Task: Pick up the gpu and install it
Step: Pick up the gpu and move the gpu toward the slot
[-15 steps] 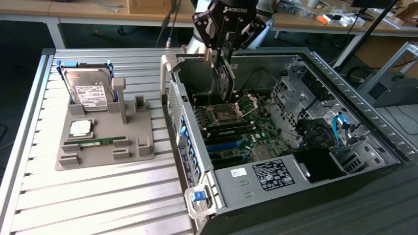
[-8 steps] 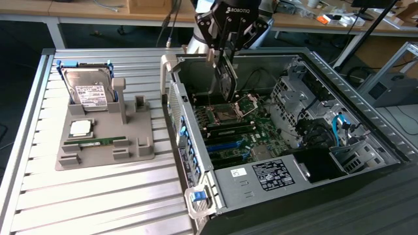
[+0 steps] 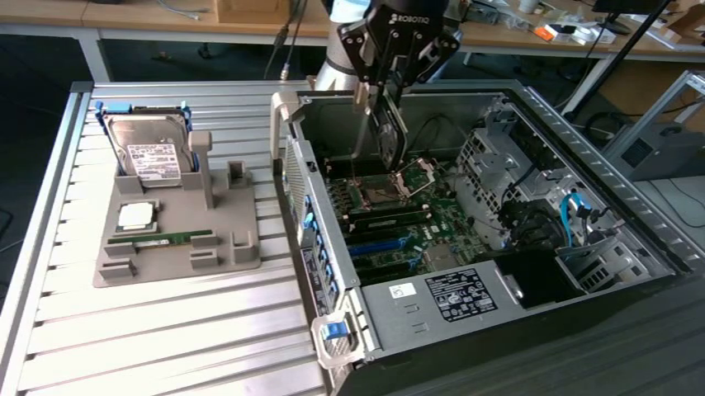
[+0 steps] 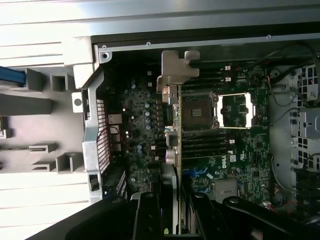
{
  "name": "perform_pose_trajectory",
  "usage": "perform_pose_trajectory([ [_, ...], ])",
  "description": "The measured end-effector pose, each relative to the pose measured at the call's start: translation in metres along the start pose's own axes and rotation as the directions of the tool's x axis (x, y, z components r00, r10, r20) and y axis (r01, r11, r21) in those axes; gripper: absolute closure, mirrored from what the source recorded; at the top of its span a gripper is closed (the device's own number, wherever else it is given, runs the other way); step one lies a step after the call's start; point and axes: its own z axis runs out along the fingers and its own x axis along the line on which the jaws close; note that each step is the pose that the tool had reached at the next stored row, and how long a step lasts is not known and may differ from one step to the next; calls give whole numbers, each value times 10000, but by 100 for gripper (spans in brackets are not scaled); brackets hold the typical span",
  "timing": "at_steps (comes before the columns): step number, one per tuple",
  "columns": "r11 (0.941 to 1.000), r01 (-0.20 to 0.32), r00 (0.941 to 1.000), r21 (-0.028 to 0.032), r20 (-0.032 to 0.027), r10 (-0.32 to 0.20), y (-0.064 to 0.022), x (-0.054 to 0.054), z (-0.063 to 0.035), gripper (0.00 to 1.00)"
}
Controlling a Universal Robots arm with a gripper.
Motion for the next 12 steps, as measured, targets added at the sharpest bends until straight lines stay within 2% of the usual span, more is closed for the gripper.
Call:
perform_pose_trajectory([
  [12,10000,0,10000,9,1,0,7,-86,32,73],
])
